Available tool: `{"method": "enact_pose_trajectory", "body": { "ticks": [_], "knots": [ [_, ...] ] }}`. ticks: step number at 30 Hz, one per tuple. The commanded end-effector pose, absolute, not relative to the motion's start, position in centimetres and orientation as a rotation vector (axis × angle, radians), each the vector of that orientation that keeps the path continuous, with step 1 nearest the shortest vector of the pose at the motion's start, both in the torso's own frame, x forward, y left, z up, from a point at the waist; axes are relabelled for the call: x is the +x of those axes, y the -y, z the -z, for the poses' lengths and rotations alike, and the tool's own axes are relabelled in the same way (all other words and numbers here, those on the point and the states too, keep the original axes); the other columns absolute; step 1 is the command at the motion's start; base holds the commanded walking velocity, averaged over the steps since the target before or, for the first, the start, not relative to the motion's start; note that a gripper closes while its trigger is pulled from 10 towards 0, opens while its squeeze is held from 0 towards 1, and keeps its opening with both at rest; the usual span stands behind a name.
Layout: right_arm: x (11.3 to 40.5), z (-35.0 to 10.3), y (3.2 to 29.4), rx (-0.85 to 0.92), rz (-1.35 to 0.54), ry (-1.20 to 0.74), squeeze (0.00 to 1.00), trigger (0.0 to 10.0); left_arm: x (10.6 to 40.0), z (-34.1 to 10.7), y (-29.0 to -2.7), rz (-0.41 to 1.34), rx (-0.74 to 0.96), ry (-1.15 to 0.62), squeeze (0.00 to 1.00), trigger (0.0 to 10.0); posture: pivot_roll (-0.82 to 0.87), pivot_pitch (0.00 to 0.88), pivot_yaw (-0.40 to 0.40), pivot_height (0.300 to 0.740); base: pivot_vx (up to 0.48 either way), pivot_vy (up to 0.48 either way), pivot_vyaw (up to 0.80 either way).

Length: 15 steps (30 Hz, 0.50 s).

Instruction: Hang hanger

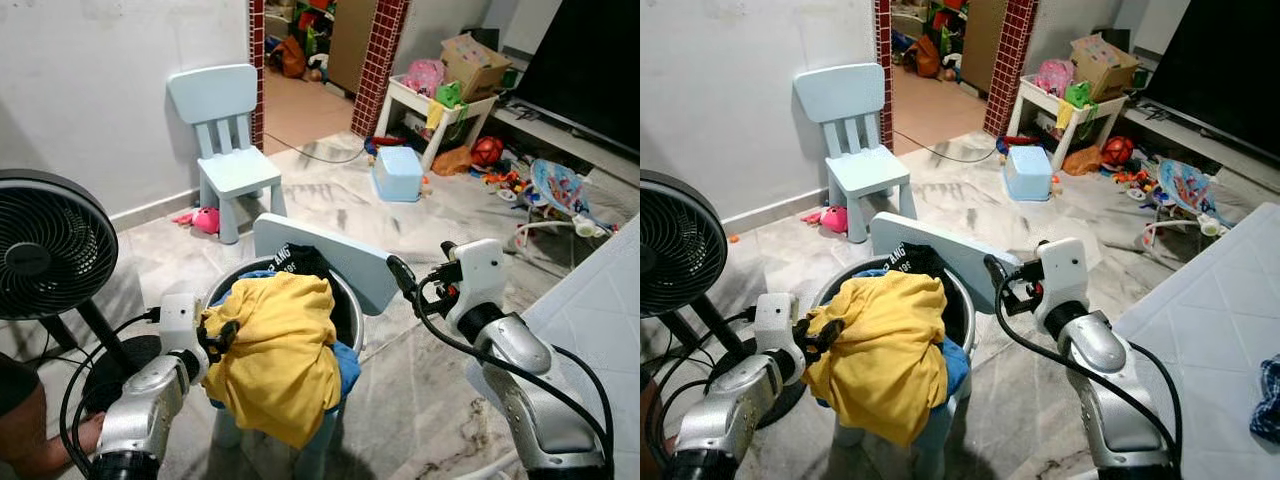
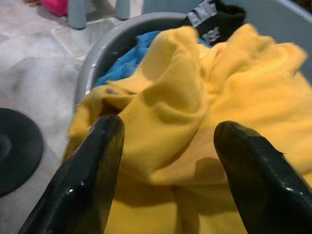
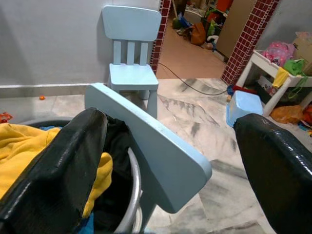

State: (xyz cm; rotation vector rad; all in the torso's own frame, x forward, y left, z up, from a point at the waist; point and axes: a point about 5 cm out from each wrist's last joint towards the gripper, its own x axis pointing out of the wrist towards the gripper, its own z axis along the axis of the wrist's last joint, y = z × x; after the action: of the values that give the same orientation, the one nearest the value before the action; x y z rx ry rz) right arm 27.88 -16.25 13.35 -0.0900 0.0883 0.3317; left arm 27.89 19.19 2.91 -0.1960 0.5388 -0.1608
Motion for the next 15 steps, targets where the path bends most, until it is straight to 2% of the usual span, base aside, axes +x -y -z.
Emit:
{"method": "enact_pose_trajectory", "body": {
  "ticks": [1,7,8,9,10,11,15],
  "knots": [
    [28.0,-14.2,16.8,-0.104,-0.319,-0.071,0.00,10.0,28.3,-2.9,-18.3,0.220,-0.206,-0.525,0.00,10.0,-0.19,0.000,-0.139,0.740,0.000,0.000,0.00],
    [27.8,-14.3,16.9,-0.107,-0.317,-0.074,0.00,10.0,29.1,-2.4,-18.4,0.257,-0.189,-0.536,0.00,10.0,-0.21,0.000,-0.136,0.740,0.000,0.000,0.00],
    [27.7,-14.3,16.9,-0.107,-0.316,-0.074,0.00,10.0,29.3,-2.2,-18.4,0.271,-0.197,-0.539,0.00,4.0,-0.21,0.000,-0.132,0.740,0.000,0.000,0.00],
    [27.7,-14.3,16.9,-0.107,-0.315,-0.075,0.00,10.0,29.4,-2.2,-18.4,0.276,-0.201,-0.540,0.00,4.0,-0.21,0.000,-0.132,0.740,0.000,0.000,0.00],
    [27.7,-14.3,16.9,-0.107,-0.314,-0.075,0.00,10.0,29.4,-2.1,-18.5,0.270,-0.199,-0.546,0.00,0.9,-0.21,0.000,-0.131,0.740,0.000,0.000,0.00],
    [27.7,-14.3,17.0,-0.107,-0.313,-0.076,0.00,10.0,29.5,-2.0,-18.6,0.265,-0.202,-0.553,0.00,0.0,-0.21,0.000,-0.131,0.740,0.000,0.000,0.00],
    [27.6,-14.3,17.1,-0.108,-0.306,-0.079,0.00,10.0,29.7,-1.7,-19.0,0.243,-0.215,-0.564,0.00,0.0,-0.22,0.000,-0.122,0.740,0.000,0.000,0.00]
  ]
}}
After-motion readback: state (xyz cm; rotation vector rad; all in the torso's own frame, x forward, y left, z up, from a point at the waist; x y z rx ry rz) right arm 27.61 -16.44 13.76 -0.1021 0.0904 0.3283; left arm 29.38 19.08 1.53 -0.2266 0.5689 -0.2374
